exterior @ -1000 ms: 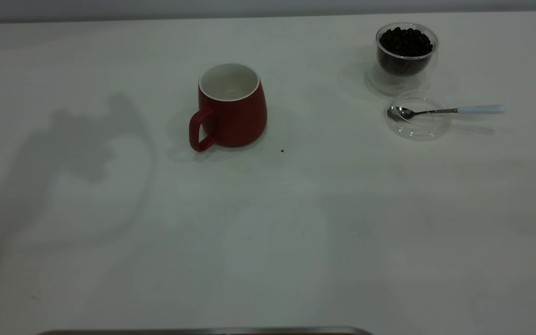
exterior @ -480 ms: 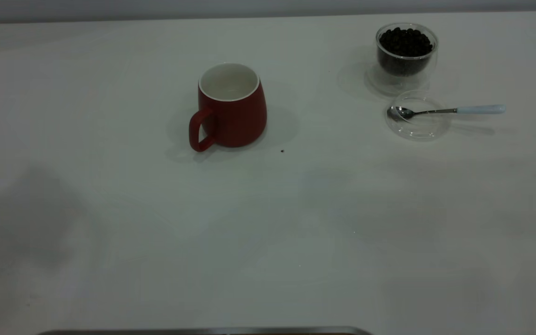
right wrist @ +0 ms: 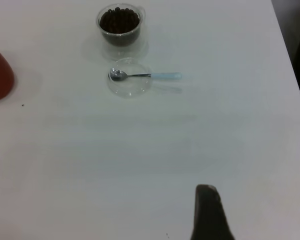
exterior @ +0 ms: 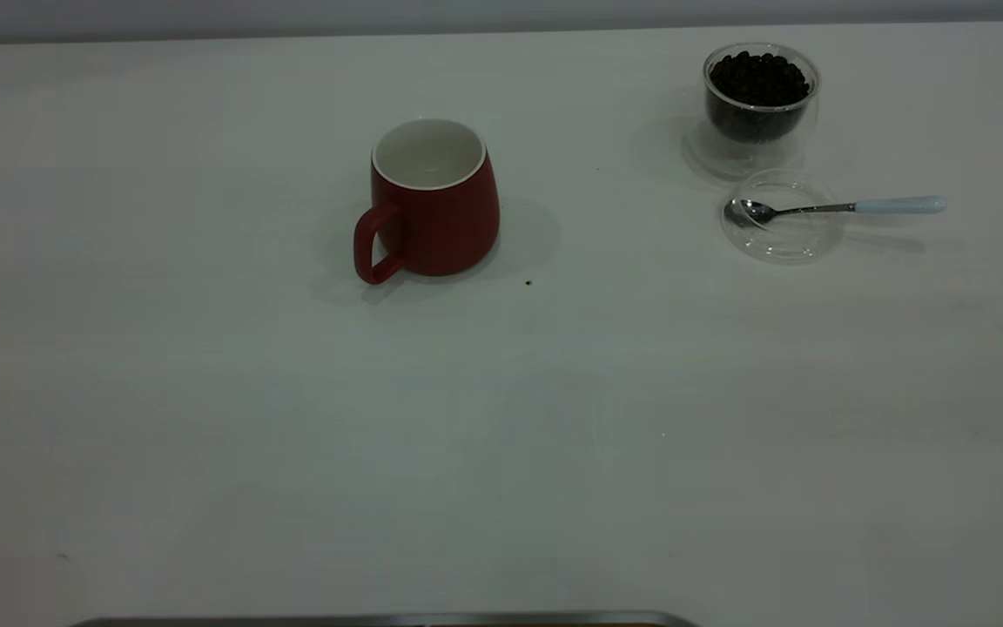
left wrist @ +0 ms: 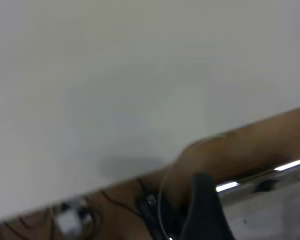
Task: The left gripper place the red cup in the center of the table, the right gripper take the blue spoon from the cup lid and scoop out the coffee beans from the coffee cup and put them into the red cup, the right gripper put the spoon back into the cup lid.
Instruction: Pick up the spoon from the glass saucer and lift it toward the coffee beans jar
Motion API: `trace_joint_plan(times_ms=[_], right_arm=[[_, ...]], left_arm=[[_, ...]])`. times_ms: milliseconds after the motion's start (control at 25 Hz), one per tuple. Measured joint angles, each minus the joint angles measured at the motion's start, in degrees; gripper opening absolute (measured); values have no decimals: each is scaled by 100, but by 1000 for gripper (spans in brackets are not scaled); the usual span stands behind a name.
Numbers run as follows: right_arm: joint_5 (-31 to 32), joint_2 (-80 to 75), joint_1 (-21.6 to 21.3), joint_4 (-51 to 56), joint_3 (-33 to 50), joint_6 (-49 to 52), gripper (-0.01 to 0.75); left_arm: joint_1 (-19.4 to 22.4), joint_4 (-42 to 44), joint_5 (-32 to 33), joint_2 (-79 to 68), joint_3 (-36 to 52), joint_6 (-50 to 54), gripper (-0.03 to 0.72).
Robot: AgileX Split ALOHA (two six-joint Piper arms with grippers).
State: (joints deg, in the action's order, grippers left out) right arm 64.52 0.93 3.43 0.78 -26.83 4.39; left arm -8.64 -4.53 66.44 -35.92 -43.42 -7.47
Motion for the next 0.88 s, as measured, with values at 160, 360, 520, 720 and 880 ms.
trace_joint_plan(times_ms=[160,360,520,720,880], right_arm=[[0,0,0,0,0,0,525],[0,0,0,0,0,-5,525],[0,0,0,0,0,-5,525],[0,0,0,0,0,-5,525],[0,0,0,0,0,1,525]], left_arm=[[0,453,-4,946,1023,535,587],[0,773,-153,1982,1538,1097,587],[0,788,-162,2602,1555,1126,587],[0,784,-151,3174,1555,1126,587],[156,784,-146,3515,1555,1126,587]])
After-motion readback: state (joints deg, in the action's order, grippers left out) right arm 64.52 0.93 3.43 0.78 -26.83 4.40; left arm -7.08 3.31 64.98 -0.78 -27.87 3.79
